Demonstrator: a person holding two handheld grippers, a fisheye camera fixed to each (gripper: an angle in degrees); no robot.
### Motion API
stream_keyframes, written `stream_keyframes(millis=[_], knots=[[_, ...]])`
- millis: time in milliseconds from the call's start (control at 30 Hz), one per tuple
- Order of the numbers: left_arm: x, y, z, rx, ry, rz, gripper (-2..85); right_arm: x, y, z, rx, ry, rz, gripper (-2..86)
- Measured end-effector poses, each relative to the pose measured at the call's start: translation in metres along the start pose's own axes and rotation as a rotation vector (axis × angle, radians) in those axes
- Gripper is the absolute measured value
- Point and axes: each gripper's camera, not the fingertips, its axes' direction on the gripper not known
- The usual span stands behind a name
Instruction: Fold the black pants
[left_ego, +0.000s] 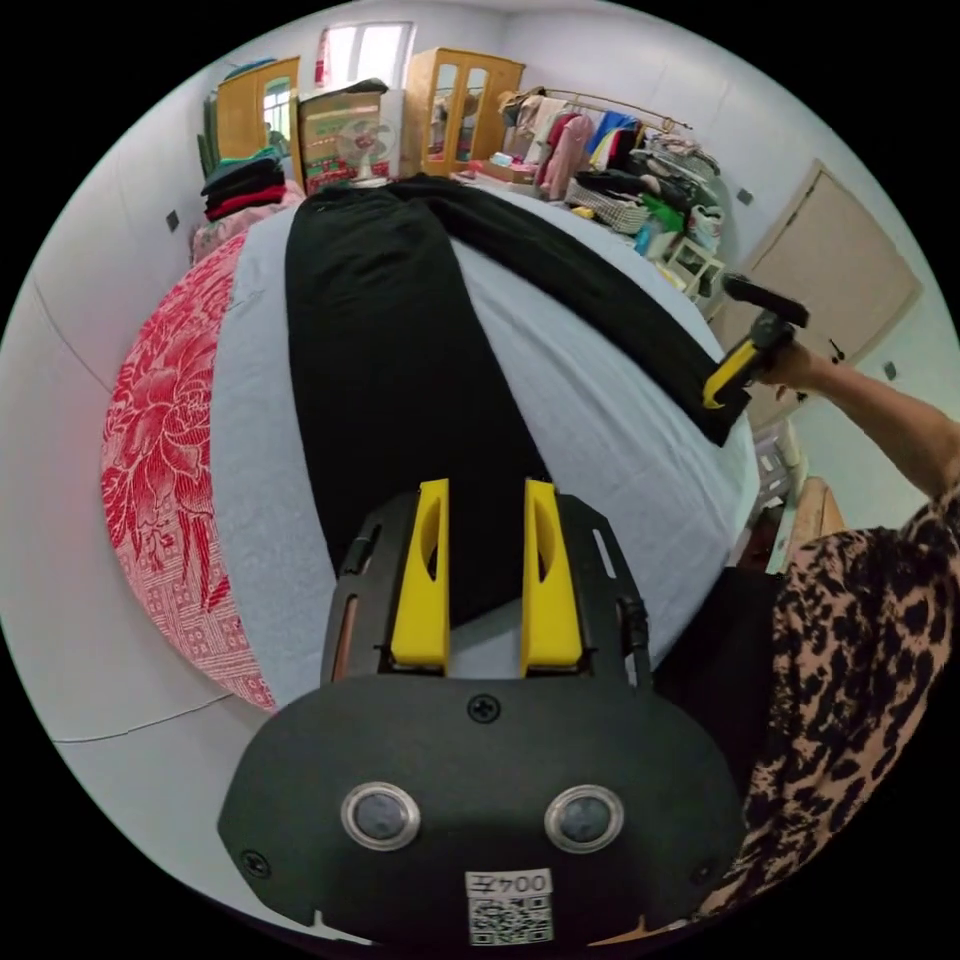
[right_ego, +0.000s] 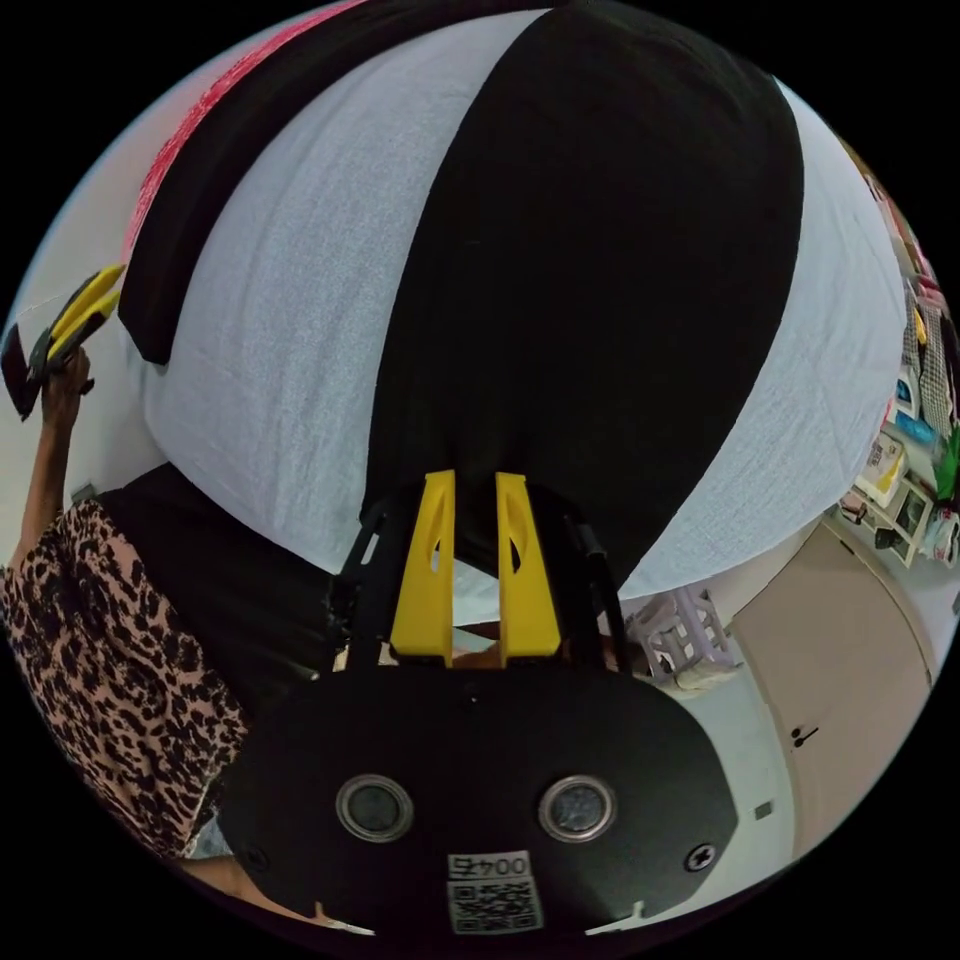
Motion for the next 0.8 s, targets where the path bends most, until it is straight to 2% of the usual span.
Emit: stream_keyframes(millis=[167, 533, 800], knots=[[-0.01, -0.003, 0.046, -0.15, 0.007, -0.039, 11.8, -0.004, 0.017, -0.002, 0.042, -0.014, 0.011, 7.2], [0.009, -0.003, 0.062, -0.127, -0.106, -0.076, 11.2, -0.021, 0.046, -0.013, 0.055, 0.053, -0.011, 7.4], [0.006, -0.005, 0.073, -0.142, -0.103, -0.199, 11.8, -0.012, 0.077, -0.031, 0.086, -0.015, -0.091, 7.5]])
